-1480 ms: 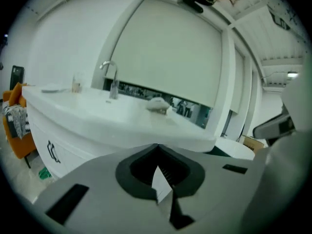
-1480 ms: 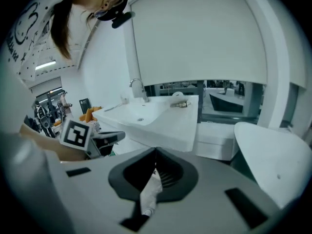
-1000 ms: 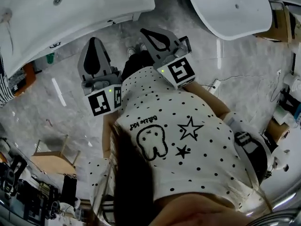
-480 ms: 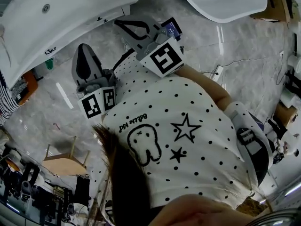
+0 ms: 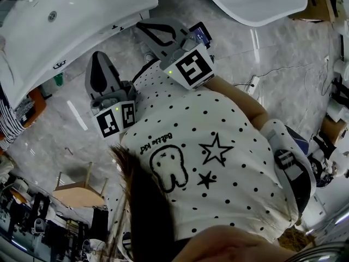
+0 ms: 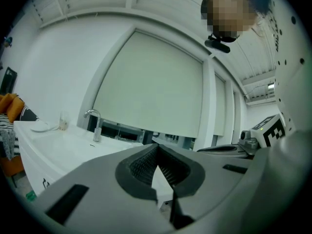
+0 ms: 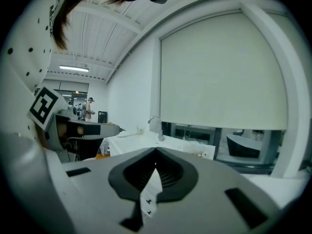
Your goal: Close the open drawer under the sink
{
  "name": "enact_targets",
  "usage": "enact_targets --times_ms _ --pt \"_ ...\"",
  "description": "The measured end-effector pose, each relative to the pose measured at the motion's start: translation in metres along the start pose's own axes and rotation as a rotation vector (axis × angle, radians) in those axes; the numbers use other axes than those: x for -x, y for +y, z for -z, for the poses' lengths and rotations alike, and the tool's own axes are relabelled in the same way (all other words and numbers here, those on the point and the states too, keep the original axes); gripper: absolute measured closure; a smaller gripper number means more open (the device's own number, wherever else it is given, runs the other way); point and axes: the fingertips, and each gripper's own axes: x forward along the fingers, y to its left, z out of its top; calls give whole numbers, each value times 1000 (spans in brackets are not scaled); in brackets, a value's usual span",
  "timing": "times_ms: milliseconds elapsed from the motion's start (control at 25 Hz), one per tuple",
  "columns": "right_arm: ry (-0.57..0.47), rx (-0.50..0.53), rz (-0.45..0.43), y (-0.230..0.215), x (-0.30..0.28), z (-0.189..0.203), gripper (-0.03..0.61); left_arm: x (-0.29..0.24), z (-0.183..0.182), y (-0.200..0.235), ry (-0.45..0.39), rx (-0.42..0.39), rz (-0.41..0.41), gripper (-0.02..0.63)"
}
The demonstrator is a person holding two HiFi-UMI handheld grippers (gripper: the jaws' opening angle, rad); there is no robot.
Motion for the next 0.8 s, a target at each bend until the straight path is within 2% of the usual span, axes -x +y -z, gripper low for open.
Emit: enact_targets --times_ms 320,800 --pt "2 2 -3 1 1 -1 566 1 1 1 6 12 -4 607" --pt "19 3 -13 1 -1 3 566 5 4 14 5 60 -52 607"
